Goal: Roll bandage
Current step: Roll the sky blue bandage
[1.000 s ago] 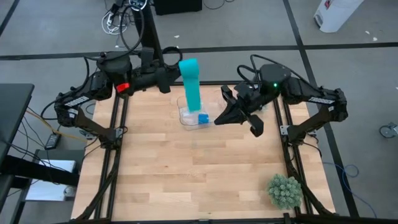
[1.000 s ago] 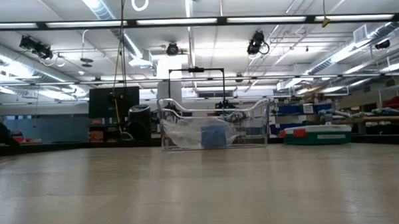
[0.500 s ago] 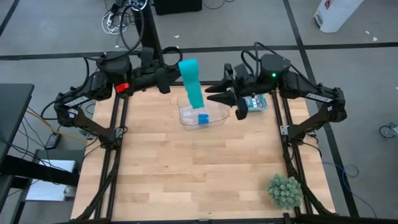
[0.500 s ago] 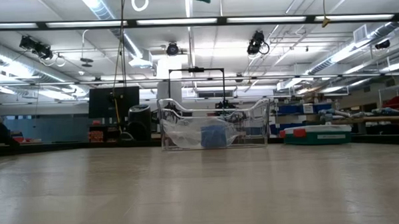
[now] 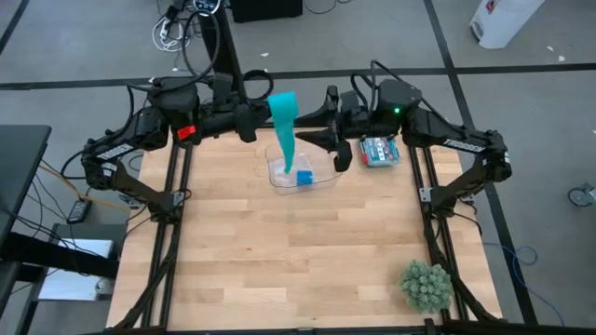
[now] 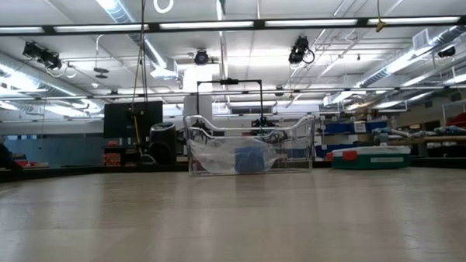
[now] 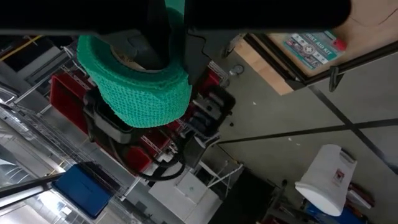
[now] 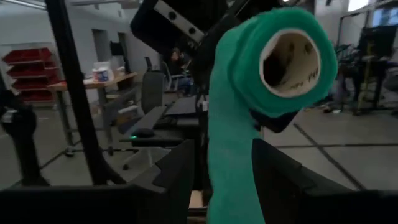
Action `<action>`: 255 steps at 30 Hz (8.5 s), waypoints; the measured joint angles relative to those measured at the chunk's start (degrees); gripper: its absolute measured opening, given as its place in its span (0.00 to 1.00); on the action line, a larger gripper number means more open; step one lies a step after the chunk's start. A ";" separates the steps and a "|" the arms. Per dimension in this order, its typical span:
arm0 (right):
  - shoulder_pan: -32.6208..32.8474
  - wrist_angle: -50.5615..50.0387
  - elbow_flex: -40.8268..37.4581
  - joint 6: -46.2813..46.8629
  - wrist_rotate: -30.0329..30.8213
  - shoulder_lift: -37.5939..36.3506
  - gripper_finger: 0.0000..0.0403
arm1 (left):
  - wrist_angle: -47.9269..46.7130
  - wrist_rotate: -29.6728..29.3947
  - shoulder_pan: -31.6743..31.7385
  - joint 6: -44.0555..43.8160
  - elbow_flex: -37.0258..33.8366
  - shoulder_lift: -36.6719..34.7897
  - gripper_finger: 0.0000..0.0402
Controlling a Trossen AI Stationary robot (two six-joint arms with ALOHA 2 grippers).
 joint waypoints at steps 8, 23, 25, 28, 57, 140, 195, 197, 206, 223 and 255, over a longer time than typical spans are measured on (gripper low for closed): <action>-0.63 -2.10 0.07 -1.65 1.42 -1.30 0.38 | 0.09 0.04 0.00 -0.02 0.00 0.02 0.07; -2.01 6.46 0.02 -0.83 -4.96 2.31 0.04 | -2.05 -0.87 0.00 -0.04 0.00 0.02 0.07; -1.73 6.46 0.02 -0.81 -6.71 1.70 0.02 | -3.52 -0.97 0.00 -0.05 0.00 0.02 0.07; -0.48 5.02 0.02 0.26 -9.24 0.80 0.00 | -3.80 -1.03 0.18 -0.05 0.00 0.04 0.07; -5.68 -5.10 -0.39 -2.67 -12.48 0.84 0.05 | -0.05 0.31 0.35 -0.38 0.00 0.02 0.07; -5.18 7.13 -0.35 3.84 -12.08 -0.92 0.11 | -2.73 -5.74 -0.42 4.77 0.02 -2.43 0.06; -0.59 -3.01 -0.35 -19.79 -4.05 -1.12 0.02 | -5.62 9.99 -1.53 -8.55 0.04 4.13 0.14; -0.59 -2.96 -0.35 -18.99 -4.14 -1.12 0.03 | -5.62 9.89 -1.53 -7.66 0.02 4.13 0.17; -1.13 -3.51 -0.35 -15.76 -4.95 -3.69 0.01 | -4.79 14.85 1.99 -5.74 -0.13 0.91 0.32; -1.53 -3.75 -0.35 -15.35 -0.67 -5.88 0.00 | -0.65 16.12 -1.77 -4.29 -0.15 3.66 0.33; -3.98 -2.07 -0.35 -10.94 1.39 -6.24 0.00 | 3.90 13.66 -4.65 -1.02 0.02 7.67 0.01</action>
